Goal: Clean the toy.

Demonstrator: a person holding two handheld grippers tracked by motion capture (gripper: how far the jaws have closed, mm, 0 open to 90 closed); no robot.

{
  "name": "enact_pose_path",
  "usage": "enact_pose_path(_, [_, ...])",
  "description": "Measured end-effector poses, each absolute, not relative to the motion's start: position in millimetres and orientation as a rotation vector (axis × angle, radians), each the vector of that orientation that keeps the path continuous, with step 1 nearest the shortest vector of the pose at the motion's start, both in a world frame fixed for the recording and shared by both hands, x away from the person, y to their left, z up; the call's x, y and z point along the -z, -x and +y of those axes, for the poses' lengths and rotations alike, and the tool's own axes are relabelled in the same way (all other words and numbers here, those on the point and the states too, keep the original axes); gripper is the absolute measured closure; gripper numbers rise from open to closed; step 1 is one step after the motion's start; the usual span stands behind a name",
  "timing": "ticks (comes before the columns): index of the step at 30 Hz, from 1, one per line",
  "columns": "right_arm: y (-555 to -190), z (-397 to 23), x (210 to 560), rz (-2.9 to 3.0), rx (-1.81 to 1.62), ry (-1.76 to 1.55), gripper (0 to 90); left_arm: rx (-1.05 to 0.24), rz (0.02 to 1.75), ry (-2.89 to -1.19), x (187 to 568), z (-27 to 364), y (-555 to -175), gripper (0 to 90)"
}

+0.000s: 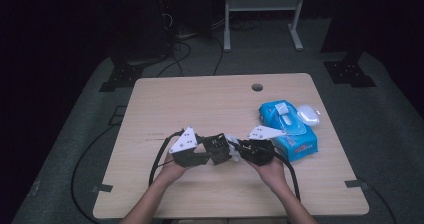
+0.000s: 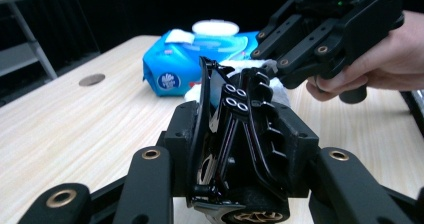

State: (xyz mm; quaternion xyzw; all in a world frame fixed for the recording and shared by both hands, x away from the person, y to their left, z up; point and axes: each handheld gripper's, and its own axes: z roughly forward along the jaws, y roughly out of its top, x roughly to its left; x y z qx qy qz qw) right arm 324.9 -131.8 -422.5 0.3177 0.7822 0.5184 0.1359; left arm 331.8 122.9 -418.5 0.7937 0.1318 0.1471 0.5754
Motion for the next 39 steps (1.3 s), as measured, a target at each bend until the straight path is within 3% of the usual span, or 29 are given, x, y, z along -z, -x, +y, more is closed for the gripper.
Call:
enact_pose_path(11, [-328.1, -136.6, 426.3, 2.253, -1.491, -0.964, 82.5, -0.294, 0.426, -1.851, 431.7, 122.8, -341.6, 53.6])
enact_pose_path(15, [-327.6, -138.5, 426.5, 2.250, -1.494, -0.970, 82.5, -0.268, 0.401, -1.814, 426.9, 122.4, -340.0, 57.0])
enact_pose_path(16, [-327.5, -138.6, 426.6, 2.249, -1.502, -0.972, 82.5, -0.321, 0.372, -1.842, 422.7, 119.9, -337.1, 58.5])
enact_pose_path(39, [-328.5, -137.5, 429.9, 2.263, -1.522, -0.990, 82.6, -0.326, 0.308, -1.872, 426.9, 110.0, -327.1, 57.8])
